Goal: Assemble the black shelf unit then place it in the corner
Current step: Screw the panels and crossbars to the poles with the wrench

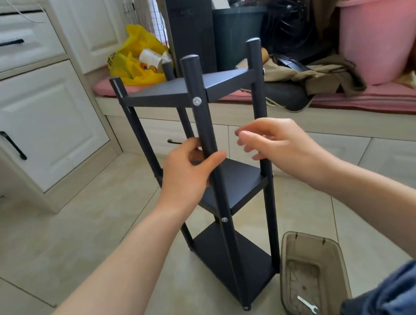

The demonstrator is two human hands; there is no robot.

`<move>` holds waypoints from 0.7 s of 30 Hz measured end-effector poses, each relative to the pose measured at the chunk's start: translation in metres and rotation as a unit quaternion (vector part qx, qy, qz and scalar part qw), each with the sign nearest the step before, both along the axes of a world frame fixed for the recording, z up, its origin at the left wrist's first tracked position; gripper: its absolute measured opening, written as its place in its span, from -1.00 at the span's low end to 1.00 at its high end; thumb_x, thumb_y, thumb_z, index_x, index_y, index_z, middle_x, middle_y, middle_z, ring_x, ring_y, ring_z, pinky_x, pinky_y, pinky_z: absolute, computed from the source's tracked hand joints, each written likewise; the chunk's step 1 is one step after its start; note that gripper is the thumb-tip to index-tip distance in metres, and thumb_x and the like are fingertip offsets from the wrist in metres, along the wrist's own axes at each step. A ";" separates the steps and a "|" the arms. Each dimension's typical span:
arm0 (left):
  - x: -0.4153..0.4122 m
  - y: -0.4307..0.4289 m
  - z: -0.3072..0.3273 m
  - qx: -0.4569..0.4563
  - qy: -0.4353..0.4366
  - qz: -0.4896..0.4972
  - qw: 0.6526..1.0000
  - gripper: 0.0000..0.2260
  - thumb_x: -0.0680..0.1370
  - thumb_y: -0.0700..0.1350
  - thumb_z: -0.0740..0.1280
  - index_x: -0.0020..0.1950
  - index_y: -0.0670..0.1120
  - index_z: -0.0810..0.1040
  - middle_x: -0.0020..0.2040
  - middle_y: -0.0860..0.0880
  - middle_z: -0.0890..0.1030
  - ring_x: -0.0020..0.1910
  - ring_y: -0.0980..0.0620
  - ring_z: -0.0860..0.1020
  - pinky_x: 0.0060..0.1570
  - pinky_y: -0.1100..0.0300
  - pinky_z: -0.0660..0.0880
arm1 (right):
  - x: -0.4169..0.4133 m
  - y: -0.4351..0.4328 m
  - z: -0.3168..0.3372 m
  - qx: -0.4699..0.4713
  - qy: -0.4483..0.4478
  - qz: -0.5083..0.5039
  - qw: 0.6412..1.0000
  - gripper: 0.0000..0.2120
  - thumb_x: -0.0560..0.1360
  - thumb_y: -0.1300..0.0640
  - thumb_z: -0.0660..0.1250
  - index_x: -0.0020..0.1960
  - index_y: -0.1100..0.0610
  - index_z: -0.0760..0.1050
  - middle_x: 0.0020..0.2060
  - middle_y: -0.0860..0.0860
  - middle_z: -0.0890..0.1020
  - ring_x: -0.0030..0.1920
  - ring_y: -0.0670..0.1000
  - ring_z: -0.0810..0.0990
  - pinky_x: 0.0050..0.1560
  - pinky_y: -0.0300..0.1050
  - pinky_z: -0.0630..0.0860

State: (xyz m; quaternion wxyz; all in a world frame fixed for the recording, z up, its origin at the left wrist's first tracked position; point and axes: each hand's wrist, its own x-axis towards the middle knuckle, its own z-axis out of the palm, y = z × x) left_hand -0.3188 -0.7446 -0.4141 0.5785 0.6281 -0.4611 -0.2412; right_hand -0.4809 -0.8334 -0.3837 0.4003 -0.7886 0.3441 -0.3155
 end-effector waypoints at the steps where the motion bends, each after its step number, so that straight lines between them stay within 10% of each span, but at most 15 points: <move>1: -0.003 -0.001 -0.001 0.004 0.015 0.001 1.000 -0.89 0.53 -0.05 0.49 0.00 0.12 0.63 -0.12 0.05 0.71 -0.06 0.05 0.70 -0.10 0.02 0.69 | 0.007 0.004 0.004 -0.001 -0.013 0.004 1.000 -0.76 0.59 -0.05 0.29 0.19 0.01 0.59 -0.01 -0.13 0.67 0.05 -0.12 0.63 0.13 -0.04 0.60; 13: 0.006 -0.021 -0.020 0.149 0.045 -0.088 0.984 -0.92 0.43 0.04 0.56 -0.11 0.17 0.73 -0.06 0.20 0.73 -0.01 0.24 0.67 0.05 0.20 0.62 | 0.031 0.000 0.008 0.012 -0.092 0.018 0.996 -0.98 0.59 0.10 0.33 -0.01 0.00 0.54 -0.06 -0.04 0.71 -0.03 -0.11 0.69 0.13 -0.06 0.61; 21: 0.088 -0.048 -0.013 0.111 0.079 0.188 0.973 -0.73 0.57 -0.01 0.46 0.17 -0.10 0.51 0.09 -0.07 0.60 0.14 -0.12 0.59 0.20 -0.04 0.56 | 0.027 -0.033 0.013 0.019 -0.081 0.006 0.996 -0.91 0.63 0.13 0.26 0.06 0.00 0.53 0.02 -0.08 0.69 0.05 -0.11 0.68 0.24 0.05 0.56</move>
